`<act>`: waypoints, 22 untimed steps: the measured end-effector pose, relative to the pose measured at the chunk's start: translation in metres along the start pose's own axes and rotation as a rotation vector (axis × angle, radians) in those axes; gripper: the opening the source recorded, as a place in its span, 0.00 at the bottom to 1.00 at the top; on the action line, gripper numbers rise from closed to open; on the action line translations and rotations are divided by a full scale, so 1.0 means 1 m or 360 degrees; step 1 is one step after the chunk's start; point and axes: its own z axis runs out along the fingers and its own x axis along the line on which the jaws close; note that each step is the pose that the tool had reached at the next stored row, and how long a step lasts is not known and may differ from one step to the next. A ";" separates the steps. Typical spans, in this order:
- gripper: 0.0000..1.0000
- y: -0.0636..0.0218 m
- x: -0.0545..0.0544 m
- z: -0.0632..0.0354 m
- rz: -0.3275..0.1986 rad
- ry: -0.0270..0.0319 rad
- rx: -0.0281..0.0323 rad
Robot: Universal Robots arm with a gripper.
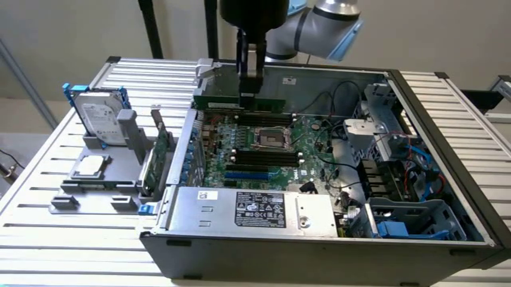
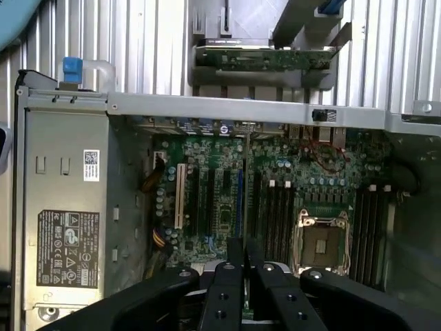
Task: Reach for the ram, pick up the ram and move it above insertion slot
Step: 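Pick up the ram and move it above insertion slot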
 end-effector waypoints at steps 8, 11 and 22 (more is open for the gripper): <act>0.13 -0.0219 -0.020 0.0018 0.0000 0.00001 -0.00001; 0.13 -0.0295 -0.026 0.0030 0.0000 -0.00001 0.00000; 0.13 -0.0486 -0.049 0.0090 0.0000 0.00000 0.00000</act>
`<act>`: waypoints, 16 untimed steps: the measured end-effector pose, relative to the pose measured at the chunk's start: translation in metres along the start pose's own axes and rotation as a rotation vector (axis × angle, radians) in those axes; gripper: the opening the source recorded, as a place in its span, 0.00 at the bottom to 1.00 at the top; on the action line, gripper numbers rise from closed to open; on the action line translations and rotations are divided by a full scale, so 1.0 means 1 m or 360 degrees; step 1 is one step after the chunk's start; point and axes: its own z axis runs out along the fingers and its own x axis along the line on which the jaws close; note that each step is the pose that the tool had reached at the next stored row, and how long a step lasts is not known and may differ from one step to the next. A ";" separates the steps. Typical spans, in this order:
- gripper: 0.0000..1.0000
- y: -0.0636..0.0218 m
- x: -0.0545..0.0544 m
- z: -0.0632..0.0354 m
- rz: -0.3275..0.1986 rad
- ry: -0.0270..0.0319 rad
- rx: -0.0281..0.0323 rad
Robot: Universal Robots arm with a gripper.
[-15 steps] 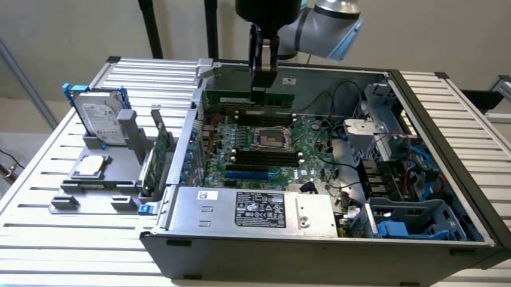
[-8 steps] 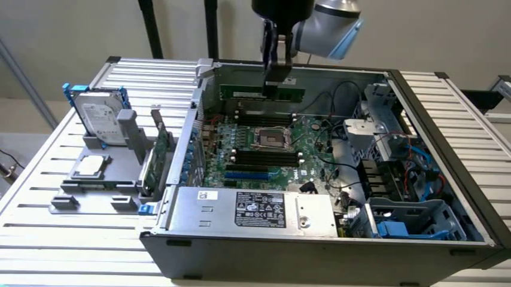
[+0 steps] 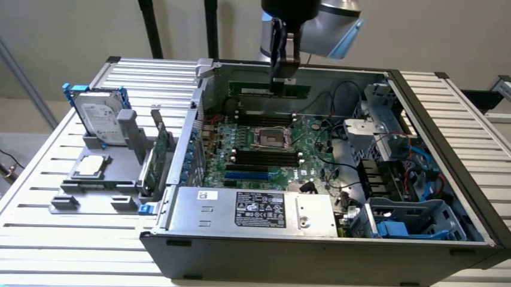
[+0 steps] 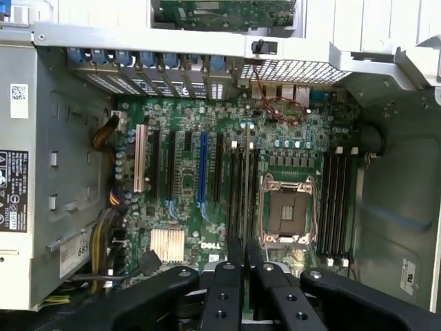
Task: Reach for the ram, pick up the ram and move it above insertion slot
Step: 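Pick up the ram and move it above insertion slot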
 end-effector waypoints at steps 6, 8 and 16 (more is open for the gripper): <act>0.13 -0.0057 -0.009 0.0034 0.0000 0.00002 0.00057; 0.13 -0.0064 -0.012 0.0046 0.0000 0.00004 0.00129; 0.13 -0.0067 -0.014 0.0057 0.0008 0.00004 0.00194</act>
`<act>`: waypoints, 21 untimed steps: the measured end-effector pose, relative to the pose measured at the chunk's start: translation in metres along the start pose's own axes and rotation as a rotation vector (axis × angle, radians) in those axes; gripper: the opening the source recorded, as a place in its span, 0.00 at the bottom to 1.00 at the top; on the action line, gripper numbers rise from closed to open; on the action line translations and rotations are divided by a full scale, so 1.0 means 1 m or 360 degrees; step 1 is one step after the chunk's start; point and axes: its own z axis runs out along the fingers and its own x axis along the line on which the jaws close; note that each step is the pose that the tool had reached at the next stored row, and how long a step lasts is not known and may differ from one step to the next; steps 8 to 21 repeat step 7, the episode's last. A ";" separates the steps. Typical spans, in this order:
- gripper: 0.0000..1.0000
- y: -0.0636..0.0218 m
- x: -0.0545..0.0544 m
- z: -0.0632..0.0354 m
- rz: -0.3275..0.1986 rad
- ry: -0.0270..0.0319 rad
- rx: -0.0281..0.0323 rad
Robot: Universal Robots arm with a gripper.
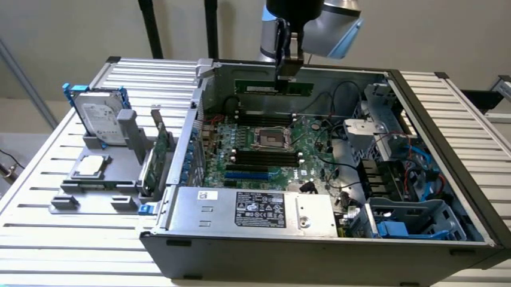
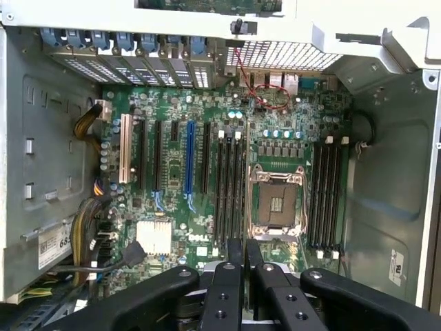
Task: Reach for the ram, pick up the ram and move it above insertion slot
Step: 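Pick up the ram and move it above insertion slot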
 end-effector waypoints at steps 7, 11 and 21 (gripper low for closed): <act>0.13 0.0000 0.000 0.0000 0.0005 -0.00001 0.00001; 0.13 0.0000 0.000 0.0000 0.0005 -0.00001 0.00001; 0.13 0.0000 0.000 0.0000 0.0005 -0.00001 0.00001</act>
